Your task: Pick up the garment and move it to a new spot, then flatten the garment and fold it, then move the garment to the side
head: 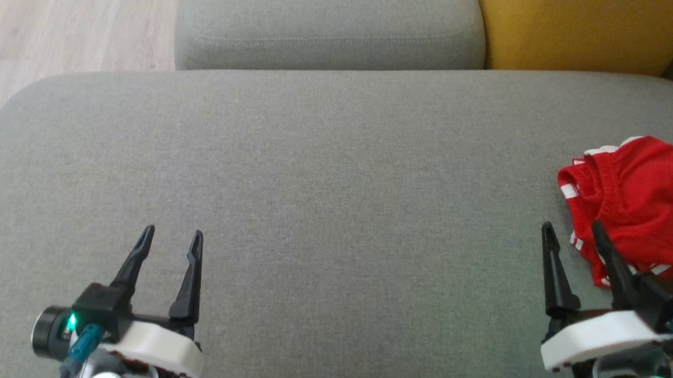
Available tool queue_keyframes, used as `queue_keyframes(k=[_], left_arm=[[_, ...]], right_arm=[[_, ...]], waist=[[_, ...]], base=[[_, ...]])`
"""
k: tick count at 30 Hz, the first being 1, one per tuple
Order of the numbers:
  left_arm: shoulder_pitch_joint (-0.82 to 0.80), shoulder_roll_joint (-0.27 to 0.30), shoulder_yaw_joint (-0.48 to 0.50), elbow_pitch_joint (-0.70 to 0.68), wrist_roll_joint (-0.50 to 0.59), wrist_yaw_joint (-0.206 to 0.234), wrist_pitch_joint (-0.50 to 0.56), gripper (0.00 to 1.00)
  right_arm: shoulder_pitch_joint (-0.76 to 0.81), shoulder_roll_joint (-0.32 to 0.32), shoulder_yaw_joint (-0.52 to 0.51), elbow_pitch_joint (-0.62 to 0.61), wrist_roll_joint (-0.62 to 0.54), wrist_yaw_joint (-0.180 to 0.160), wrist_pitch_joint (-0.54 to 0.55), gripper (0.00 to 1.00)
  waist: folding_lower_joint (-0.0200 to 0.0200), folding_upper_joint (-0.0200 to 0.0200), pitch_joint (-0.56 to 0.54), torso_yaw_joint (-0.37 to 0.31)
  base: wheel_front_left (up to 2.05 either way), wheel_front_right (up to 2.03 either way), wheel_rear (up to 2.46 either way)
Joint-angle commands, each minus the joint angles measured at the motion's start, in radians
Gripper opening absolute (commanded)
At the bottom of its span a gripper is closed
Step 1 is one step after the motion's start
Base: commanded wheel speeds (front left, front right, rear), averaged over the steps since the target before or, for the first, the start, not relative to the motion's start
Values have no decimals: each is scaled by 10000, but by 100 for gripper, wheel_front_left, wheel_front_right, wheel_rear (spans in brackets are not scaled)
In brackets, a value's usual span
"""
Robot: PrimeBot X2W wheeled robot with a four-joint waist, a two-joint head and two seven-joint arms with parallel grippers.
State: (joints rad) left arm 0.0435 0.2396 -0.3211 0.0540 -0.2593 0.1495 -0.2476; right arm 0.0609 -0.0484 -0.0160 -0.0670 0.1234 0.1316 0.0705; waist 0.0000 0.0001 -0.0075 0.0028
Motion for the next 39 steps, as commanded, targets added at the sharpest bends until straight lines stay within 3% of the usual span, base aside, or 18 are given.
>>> queue_keyframes(k=[1,39], left_arm=[[-314,222,301,-330,28,-13,-20,100],[-202,476,111,-372,41,376,195,100]], right_arm=[[-186,-23,154,-415,96,-9,-37,100],[81,-19,14,-443,53,-9,90,100]], waist=[[0,-1,-87,7],[0,-1,-164,369]], base=[[0,0,0],[0,0,0]])
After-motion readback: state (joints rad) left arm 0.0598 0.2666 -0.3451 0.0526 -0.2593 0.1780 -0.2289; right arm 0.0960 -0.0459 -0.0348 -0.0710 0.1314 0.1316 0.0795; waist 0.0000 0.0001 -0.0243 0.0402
